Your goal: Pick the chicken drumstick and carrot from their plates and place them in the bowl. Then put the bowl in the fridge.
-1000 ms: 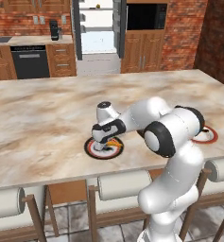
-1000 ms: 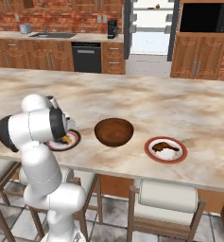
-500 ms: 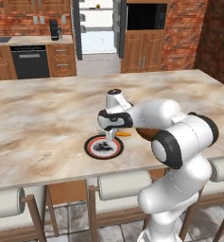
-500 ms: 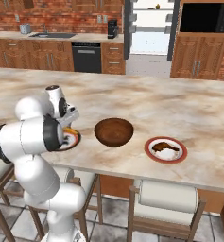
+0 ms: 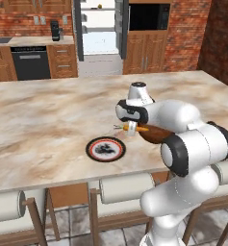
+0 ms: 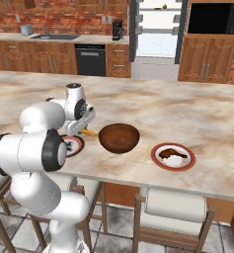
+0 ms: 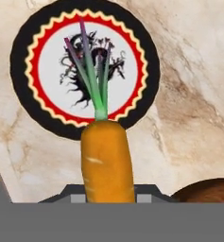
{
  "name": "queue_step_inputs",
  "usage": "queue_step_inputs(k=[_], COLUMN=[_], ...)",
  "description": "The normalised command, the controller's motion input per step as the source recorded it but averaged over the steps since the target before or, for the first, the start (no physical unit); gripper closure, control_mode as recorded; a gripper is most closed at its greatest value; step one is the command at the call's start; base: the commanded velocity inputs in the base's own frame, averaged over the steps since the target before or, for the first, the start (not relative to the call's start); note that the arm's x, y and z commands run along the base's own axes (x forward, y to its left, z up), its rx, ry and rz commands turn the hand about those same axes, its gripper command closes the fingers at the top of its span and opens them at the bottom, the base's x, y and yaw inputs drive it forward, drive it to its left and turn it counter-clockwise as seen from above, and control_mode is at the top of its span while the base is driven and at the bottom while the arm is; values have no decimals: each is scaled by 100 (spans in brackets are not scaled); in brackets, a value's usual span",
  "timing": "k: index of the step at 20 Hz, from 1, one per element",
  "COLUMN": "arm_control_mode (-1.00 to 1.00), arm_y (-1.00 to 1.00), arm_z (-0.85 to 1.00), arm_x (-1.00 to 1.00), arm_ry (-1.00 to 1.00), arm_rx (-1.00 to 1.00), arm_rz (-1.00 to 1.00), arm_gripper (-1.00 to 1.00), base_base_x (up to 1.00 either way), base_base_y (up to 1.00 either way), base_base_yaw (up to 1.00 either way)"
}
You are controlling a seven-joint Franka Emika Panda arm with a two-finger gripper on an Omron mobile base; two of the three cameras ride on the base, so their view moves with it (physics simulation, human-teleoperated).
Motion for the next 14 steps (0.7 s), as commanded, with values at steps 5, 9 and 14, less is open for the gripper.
queue_step_inputs(k=[5, 9, 14], arm_control_mode=[-100, -100, -100], arm_y=[-67, -56, -42], arm_z=[26, 2, -16], arm_x=[17, 33, 49], arm_ry=[7, 0, 7], arm_rx=[9, 8, 2], arm_rz=[0, 10, 12], arm_gripper=[100, 100, 100], base_base_x=[0, 0, 0], base_base_y=[0, 0, 0], base_base_yaw=[0, 0, 0])
